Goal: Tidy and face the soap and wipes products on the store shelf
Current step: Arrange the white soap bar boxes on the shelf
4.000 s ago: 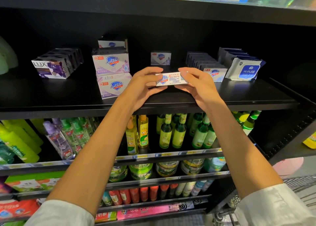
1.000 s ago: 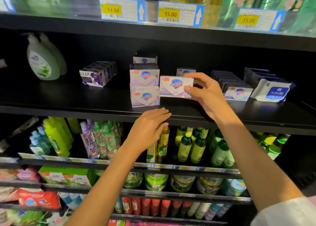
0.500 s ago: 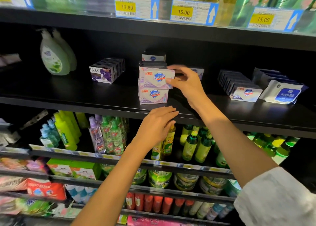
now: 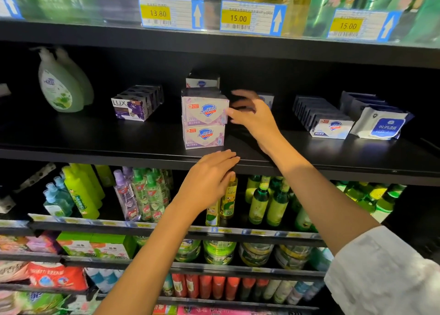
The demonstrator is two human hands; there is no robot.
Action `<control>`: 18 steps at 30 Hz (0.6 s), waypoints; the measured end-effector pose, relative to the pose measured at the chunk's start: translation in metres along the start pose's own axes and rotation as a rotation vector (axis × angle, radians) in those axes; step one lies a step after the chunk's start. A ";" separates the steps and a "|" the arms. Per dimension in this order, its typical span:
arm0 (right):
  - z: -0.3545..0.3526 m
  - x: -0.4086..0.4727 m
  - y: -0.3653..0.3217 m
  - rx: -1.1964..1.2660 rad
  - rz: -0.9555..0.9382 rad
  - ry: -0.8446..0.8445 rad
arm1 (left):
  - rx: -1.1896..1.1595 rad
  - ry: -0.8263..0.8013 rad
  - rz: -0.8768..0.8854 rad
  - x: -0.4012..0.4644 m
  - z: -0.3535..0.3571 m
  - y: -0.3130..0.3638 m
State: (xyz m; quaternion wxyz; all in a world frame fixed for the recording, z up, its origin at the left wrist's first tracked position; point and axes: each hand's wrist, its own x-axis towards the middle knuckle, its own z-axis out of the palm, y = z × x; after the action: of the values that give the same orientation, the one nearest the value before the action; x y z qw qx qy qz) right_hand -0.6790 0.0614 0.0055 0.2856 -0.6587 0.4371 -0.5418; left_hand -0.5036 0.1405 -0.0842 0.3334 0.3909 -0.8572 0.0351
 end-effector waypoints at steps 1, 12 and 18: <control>-0.010 0.001 0.005 0.025 0.035 0.026 | 0.012 -0.029 0.007 0.001 -0.003 0.000; -0.081 0.067 0.075 -0.253 0.300 0.230 | -0.004 -0.488 -0.009 0.079 -0.012 0.029; -0.096 0.102 0.104 -0.230 0.303 0.239 | -0.010 -0.555 -0.054 0.086 -0.002 0.019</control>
State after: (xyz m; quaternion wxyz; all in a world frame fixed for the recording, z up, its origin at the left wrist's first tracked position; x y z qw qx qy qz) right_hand -0.7963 -0.0673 -0.0118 0.2330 -0.5450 0.6208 -0.5132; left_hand -0.5563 0.0985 -0.0269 0.0886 0.4065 -0.9052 -0.0863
